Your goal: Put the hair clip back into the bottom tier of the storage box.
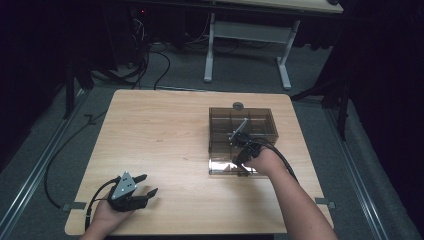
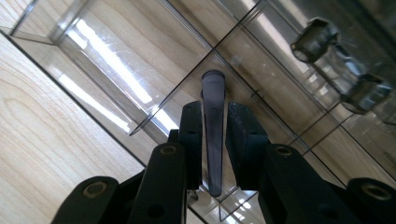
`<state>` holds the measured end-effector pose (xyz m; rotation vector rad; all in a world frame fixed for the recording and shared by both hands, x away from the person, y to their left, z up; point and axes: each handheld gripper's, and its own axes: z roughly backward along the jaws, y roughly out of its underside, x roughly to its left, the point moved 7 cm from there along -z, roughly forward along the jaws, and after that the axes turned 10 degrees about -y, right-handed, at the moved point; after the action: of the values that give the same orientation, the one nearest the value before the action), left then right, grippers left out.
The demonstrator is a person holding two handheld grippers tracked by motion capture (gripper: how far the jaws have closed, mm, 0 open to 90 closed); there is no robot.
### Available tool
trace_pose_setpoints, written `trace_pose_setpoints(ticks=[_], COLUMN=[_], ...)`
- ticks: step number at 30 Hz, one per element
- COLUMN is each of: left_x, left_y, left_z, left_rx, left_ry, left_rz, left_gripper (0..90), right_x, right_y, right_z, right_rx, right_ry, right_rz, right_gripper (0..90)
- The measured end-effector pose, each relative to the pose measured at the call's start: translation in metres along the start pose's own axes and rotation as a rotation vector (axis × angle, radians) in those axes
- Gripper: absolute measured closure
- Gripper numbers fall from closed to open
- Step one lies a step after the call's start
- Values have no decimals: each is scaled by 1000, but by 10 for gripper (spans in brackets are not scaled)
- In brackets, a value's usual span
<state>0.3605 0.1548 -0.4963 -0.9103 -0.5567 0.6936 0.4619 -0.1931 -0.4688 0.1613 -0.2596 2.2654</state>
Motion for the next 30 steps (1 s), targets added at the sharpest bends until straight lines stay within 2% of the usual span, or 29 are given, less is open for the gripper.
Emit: trace_pose_setpoints(ticks=[7, 8, 10, 12, 16, 18, 19, 20, 21, 22, 25, 26, 27, 28, 30], left_x=[1, 1, 0, 1, 0, 0, 0, 0, 0, 0, 0, 0, 0, 0, 0], left_y=[0, 0, 0, 0, 0, 0, 0, 0, 0, 0, 0, 0, 0, 0, 0], left_z=[0, 0, 0, 0, 0, 0, 0, 0, 0, 0, 0, 0, 0, 1, 0], left_rx=[-2, -2, -1, -2, -6, -6, -3, -3, -5, -3, -3, -6, -6, -4, -7], left_ry=[0, 0, 0, -2, -5, -5, -4, -4, -6, -5, -5, -6, -6, -4, -4], left_rz=[5, 4, 2, 2, 1, 0, 0, 0, 1, -1, -1, 0, 0, 1, 2], left_gripper=[360, 360, 360, 361, 360, 360, 360, 360, 360, 360, 360, 360, 360, 359, 359], right_x=[5, 5, 8, 7, 13, 13, 16, 16, 17, 18, 22, 25, 25, 29, 30], right_y=[5, 6, 9, 10, 22, 24, 27, 29, 30, 36, 40, 44, 44, 47, 49], right_z=[13, 15, 20, 22, 30, 30, 31, 32, 32, 32, 32, 31, 31, 30, 29], right_rx=[-31, -37, -50, -59, -120, -122, -135, -157, -167, -183, -202, -214, -214, -251, -266], right_ry=[-1, -1, -1, 1, -21, -13, -11, -21, -25, -2, -19, 14, 14, 12, 24], right_rz=[-13, -2, -19, -7, -34, -21, -31, -13, -18, -2, -10, 7, 7, 10, 9], right_gripper=[749, 745, 742, 742, 740, 737, 736, 736, 735, 725, 724, 711, 711, 697, 682])
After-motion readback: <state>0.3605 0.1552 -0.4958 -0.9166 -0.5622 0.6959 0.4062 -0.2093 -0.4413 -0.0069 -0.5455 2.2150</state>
